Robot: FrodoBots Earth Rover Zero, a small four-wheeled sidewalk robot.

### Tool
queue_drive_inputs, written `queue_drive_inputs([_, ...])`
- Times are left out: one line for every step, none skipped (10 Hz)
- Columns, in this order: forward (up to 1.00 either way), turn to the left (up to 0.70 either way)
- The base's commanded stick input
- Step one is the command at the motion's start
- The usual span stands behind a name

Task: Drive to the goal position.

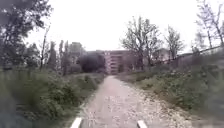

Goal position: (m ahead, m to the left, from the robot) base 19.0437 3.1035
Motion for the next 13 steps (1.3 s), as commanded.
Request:
queue_drive_inputs([0.70, 0.00])
queue_drive_inputs([0.70, 0.00])
queue_drive_inputs([0.70, 0.00])
queue_drive_inputs([0.70, 0.00])
queue_drive_inputs([0.70, -0.03])
queue_drive_inputs([0.70, -0.13])
queue_drive_inputs([0.70, -0.35])
queue_drive_inputs([0.70, -0.35])
queue_drive_inputs([0.70, -0.07])
queue_drive_inputs([0.70, -0.03])
queue_drive_inputs([0.70, 0.00])
queue_drive_inputs([0.70, 0.00])
queue_drive_inputs([0.70, 0.00])
